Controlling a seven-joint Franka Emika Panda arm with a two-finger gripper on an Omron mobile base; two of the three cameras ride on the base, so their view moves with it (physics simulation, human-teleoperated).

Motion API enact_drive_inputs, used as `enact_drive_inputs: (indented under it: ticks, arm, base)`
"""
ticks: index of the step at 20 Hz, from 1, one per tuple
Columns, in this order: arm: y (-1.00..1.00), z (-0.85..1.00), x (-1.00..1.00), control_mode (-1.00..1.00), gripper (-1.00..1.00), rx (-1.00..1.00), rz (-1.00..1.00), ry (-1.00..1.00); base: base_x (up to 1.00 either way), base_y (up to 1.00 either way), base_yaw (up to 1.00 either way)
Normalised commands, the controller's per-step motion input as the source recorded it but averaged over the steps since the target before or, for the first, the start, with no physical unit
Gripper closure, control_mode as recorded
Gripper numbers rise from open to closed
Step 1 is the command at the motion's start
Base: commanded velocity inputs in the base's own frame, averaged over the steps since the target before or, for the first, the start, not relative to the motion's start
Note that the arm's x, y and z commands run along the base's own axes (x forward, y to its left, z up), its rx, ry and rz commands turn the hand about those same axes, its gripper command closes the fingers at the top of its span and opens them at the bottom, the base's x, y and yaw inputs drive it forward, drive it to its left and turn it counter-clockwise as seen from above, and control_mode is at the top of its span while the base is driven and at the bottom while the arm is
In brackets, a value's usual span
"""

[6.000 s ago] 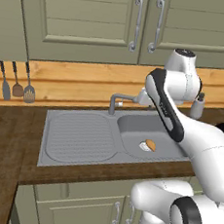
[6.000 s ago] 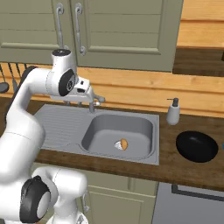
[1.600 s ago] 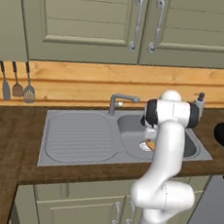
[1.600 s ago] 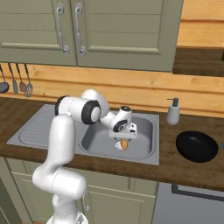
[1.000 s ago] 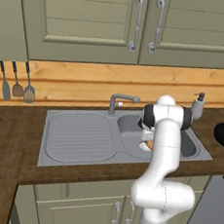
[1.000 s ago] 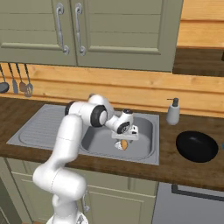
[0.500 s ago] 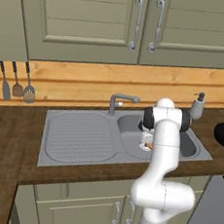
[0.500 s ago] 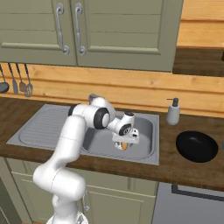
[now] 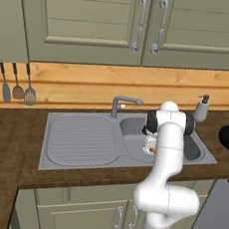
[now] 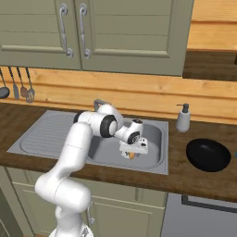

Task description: Pick the potato from the sink and place it in the bowl. Then pick the bowl and place it in the microwave. Then close the microwave door and press the start button.

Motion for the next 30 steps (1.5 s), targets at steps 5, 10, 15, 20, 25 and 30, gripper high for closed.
enact_drive_inputs:
  ticks: [5, 10, 15, 20, 25, 30]
  arm:
    - [0.07, 0.02, -0.25, -1.0, 1.0, 0.0, 0.01, -0.07]
    - [0.07, 0.95, -0.75, -1.0, 1.0, 0.0, 0.0, -0.12]
    - [0.0, 1.0, -0.73, -1.0, 1.0, 0.0, 0.0, -0.21]
    - [0.0, 1.0, -0.61, -1.0, 1.0, 0.0, -0.04, -0.17]
    - [0.0, 1.0, -0.66, -1.0, 1.0, -0.03, -0.08, -0.02]
    - [0.0, 1.0, -0.66, -1.0, 1.0, -0.14, -0.12, 0.03]
  base:
    - [0.0, 0.0, 0.0]
    - [0.0, 0.0, 0.0]
    - [0.0, 0.0, 0.0]
    - [0.0, 0.0, 0.0]
    - [0.0, 0.0, 0.0]
    - [0.0, 0.0, 0.0]
